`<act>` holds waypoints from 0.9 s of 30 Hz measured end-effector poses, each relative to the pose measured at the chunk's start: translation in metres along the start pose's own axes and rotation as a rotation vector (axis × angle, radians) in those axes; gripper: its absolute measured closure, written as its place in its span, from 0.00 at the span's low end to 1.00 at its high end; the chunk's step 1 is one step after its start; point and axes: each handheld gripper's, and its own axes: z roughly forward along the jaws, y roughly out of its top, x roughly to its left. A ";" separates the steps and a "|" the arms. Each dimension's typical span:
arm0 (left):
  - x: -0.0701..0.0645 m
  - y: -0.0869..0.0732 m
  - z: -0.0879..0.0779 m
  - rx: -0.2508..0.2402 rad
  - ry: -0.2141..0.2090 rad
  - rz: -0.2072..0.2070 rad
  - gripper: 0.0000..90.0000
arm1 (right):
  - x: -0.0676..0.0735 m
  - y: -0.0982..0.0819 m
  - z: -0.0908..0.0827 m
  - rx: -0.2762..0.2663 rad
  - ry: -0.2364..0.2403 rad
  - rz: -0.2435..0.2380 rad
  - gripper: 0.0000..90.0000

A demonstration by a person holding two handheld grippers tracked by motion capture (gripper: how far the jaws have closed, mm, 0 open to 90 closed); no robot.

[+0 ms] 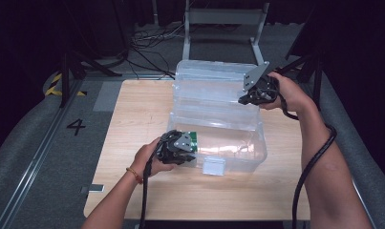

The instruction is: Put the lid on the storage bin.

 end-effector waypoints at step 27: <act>-0.004 -0.003 0.001 -0.021 0.019 -0.018 0.87 | 0.032 0.004 -0.013 -0.014 -0.015 -0.048 0.99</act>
